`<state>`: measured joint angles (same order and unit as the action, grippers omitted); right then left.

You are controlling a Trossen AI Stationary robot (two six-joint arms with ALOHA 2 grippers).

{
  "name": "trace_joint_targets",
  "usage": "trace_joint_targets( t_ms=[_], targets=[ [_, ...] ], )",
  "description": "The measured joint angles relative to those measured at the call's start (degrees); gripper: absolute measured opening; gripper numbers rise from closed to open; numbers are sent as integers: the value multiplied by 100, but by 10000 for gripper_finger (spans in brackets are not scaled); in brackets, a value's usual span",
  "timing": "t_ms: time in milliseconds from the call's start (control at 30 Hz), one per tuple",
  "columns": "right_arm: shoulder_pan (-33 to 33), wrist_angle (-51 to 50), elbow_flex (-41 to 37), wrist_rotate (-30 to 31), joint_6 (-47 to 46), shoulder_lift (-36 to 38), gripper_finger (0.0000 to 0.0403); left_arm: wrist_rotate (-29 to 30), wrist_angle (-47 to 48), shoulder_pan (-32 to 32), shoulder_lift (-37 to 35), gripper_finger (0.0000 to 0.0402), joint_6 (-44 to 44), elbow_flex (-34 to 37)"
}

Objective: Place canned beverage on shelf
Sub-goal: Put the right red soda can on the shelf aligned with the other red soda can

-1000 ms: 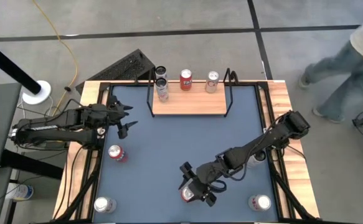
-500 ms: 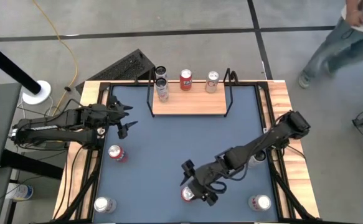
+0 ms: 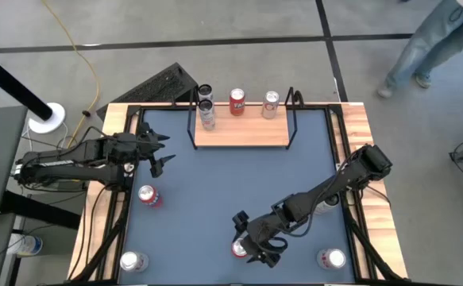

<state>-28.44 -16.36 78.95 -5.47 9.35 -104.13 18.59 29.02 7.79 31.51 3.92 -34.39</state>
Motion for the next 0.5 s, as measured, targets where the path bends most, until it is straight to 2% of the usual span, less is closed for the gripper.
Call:
trace_joint_targets(
  t_ms=[500],
  targets=[
    [-67,215,-47,242,231,-265,357,-15,29,0,212,319,-15,2]
  ],
)
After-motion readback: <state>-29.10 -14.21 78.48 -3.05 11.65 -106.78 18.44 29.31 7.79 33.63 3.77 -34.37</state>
